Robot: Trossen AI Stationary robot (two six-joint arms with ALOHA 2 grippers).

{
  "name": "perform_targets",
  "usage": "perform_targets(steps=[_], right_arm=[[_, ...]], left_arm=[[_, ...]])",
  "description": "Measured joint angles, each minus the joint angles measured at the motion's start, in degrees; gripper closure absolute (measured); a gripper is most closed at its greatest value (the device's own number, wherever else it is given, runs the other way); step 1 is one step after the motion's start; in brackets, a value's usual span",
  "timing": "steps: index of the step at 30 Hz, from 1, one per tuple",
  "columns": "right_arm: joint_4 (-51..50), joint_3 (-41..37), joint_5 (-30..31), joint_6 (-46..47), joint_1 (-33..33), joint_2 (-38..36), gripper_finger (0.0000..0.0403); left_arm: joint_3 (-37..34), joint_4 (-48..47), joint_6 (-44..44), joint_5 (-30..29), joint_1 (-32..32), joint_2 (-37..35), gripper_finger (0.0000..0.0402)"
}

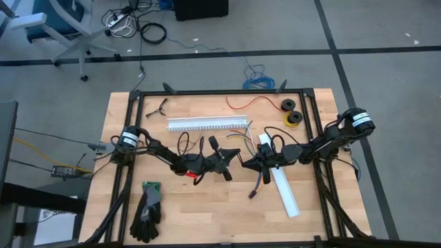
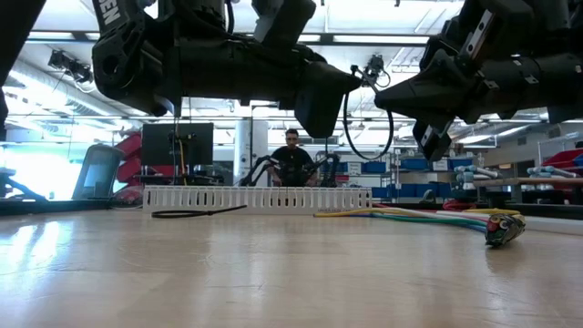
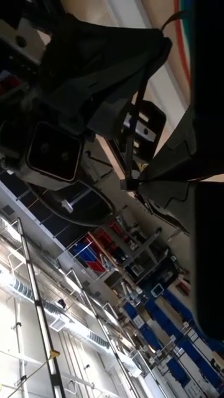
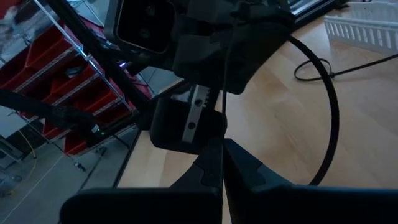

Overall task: Ziptie cables
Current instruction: Wrap the cable wires with black zip tie

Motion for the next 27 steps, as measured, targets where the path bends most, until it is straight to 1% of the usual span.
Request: perform_targets(steps=[9,15,18,21,25,27], right_arm=[[0.2,0.0,0.2,-1.2,-0.2,0.0,0.0403],[1.3,0.0,0.3,-1.2,-2.5,0.0,0.0403],[2.0,0.0,-1.0,-1.2,-4.0,0.0,0.0403],[3.2,0.0,-2.2,-1.0,-5.5,0.0,0.0403],[4.3,0.6,-7.3,0.4,-7.4,0.0,0.0403],[3.8,1.1,-7.7,0.4,-7.7,0.0,0.0403]], left_arm=[[0.0,-1.1,0.0,0.0,0.0,0.0,0.0400],[0.0,-1.0,-0.3,1.7,-0.2,0.0,0.0400],[0.0,-2.0,-0.3,1.7,-0.3,0.0,0.0400],[0.4,-5.2,-0.3,1.6,-0.2,-0.1,0.0400],[2.2,-10.2,-0.2,-0.2,-0.3,-0.1,0.0400],[3.2,-12.0,-0.3,-0.2,-0.3,-0.1,0.0400]])
